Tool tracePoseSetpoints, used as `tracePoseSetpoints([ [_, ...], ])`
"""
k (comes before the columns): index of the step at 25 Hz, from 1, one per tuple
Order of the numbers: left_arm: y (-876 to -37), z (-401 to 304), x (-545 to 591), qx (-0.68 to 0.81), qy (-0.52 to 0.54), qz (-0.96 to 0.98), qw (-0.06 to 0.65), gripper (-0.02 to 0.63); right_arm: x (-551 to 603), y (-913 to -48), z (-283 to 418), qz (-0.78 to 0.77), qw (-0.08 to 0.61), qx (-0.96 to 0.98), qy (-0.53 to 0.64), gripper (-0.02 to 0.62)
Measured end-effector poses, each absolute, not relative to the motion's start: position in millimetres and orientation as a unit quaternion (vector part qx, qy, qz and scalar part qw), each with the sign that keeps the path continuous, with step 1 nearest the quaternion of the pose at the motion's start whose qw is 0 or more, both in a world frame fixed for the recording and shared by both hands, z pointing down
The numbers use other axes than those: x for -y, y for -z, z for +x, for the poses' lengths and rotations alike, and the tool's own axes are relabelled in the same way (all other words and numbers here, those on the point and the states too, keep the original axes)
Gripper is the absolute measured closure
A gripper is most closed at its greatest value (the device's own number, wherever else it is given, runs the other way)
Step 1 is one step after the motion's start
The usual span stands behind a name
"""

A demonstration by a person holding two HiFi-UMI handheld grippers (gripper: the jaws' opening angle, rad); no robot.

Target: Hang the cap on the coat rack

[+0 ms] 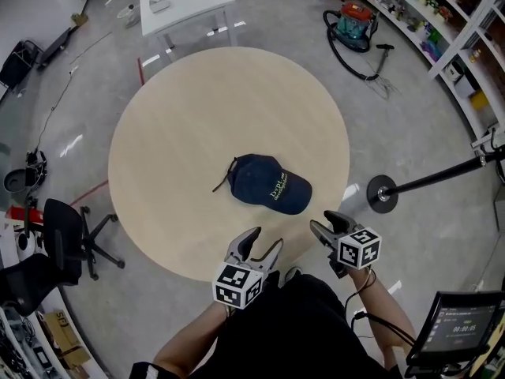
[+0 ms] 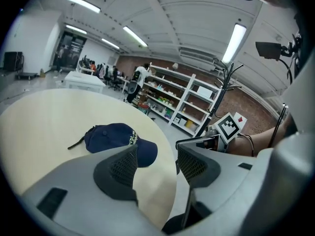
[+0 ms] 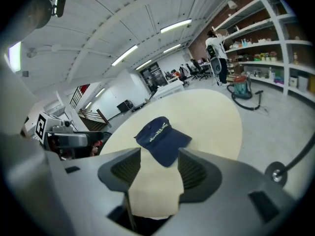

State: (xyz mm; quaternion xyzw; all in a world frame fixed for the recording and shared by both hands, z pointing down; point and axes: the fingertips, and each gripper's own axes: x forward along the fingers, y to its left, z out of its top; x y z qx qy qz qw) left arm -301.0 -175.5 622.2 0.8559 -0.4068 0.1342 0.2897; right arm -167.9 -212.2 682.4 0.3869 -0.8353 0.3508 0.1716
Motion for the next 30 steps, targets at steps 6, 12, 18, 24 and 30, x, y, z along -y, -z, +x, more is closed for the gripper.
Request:
tracePoseSetpoints([
  [6, -633, -303, 197, 0.39, -0.162, 0.858, 0.292, 0.364, 238, -722, -169, 0.382, 0.179, 0.811, -0.405, 0.374],
  [12, -628, -292, 207, 0.412, -0.157, 0.846, 0.3, 0.364, 263, -740, -164, 0.371, 0.132, 0.783, -0.481, 0.374],
  [18, -623, -287, 204, 0.445, -0.145, 0.83, 0.304, 0.364, 270, -756, -173, 0.337, 0.11, 0.766, -0.536, 0.374],
  [24, -623, -300, 192, 0.465, -0.146, 0.814, 0.316, 0.364, 275, -755, -188, 0.299, 0.092, 0.766, -0.562, 0.374],
  [30, -624, -307, 188, 0.47, -0.143, 0.808, 0.325, 0.364, 273, -755, -197, 0.27, 0.06, 0.742, -0.61, 0.462],
])
